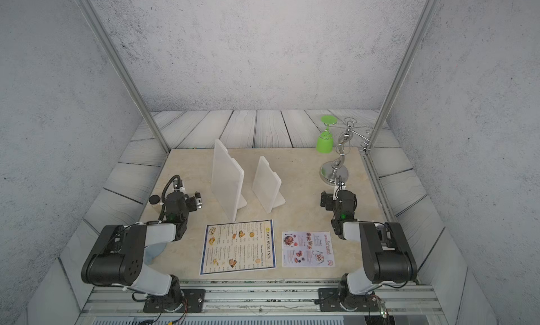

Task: Insert the menus into the narrow rack
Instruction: Pick up the menu from the center of the board.

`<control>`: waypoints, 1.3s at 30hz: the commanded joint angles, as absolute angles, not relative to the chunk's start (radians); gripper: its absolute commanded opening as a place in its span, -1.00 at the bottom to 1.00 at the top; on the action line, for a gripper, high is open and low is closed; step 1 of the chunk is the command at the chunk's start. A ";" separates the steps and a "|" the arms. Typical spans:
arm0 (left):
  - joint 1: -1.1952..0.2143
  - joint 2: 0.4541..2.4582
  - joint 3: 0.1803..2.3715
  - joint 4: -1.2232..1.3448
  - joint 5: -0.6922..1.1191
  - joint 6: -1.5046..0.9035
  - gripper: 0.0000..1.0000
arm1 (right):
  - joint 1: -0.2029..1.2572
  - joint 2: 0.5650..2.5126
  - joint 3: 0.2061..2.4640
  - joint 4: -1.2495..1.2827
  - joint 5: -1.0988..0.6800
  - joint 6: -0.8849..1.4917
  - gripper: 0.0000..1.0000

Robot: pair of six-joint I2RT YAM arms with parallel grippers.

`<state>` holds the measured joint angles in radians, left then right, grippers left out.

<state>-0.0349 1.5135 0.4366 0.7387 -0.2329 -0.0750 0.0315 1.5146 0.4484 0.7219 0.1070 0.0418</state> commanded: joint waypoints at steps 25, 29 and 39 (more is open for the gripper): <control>-0.025 1.524 0.457 0.761 -0.243 -0.063 1.00 | 0.028 1.534 0.462 0.718 0.120 0.050 0.98; -0.026 1.522 0.452 0.768 -0.237 -0.058 1.00 | 0.028 1.531 0.462 0.718 0.123 0.048 0.97; -0.033 1.332 0.486 0.587 -0.306 -0.066 1.00 | 0.029 1.410 0.540 0.500 0.221 0.087 0.97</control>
<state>-0.0349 1.4147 0.4465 0.6548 -0.2401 -0.0605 0.0315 1.4784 0.4980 0.5934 0.1646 0.0624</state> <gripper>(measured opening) 0.999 0.988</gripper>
